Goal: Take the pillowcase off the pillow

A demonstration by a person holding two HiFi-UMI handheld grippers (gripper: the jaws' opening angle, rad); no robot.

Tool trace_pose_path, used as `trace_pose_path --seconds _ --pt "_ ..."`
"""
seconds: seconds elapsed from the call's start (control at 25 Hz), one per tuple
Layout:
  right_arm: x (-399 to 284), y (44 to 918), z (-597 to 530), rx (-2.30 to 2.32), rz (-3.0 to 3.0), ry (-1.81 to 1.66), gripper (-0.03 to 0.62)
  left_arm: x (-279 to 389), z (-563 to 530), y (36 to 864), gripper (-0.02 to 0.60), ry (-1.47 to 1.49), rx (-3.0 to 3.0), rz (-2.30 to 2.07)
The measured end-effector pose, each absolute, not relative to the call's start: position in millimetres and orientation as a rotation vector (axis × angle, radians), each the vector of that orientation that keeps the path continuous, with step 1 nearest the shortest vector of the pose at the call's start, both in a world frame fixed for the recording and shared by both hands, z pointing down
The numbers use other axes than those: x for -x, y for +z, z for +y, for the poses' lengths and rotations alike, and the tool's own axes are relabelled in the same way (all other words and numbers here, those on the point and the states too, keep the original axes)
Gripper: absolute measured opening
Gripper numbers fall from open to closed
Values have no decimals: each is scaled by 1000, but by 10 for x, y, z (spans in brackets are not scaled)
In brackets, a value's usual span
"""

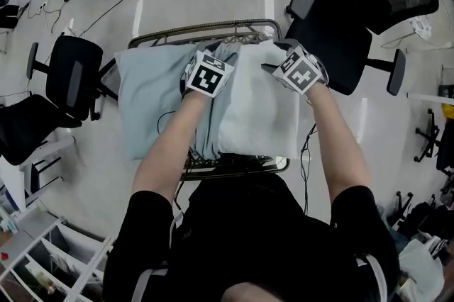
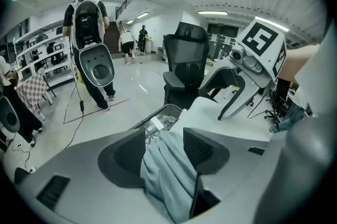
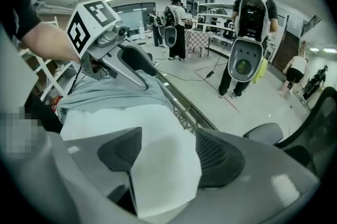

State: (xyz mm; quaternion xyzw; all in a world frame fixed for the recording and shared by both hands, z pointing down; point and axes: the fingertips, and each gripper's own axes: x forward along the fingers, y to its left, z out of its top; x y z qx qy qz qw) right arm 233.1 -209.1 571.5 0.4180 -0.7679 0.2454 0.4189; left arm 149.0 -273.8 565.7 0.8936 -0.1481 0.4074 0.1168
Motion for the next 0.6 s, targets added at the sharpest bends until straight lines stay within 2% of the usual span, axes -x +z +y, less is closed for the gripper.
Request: trace_pose_path --seconds 0.12,0.48,0.52,0.6 --pt "-2267 5958 -2192 -915 -1932 644 351 -1626 -2817 5860 215 1253 -2595 -414" --pt "-2160 6583 -2126 -532 -1904 767 371 -1782 -2869 6270 209 1431 -2527 -331" --pt "-2144 6597 -2111 -519 -1914 776 362 -1771 -2881 6290 188 1460 -2529 -333" --pt "-2087 6570 -2068 -495 -1926 769 306 -1720 -2899 6326 80 1551 -2552 -327"
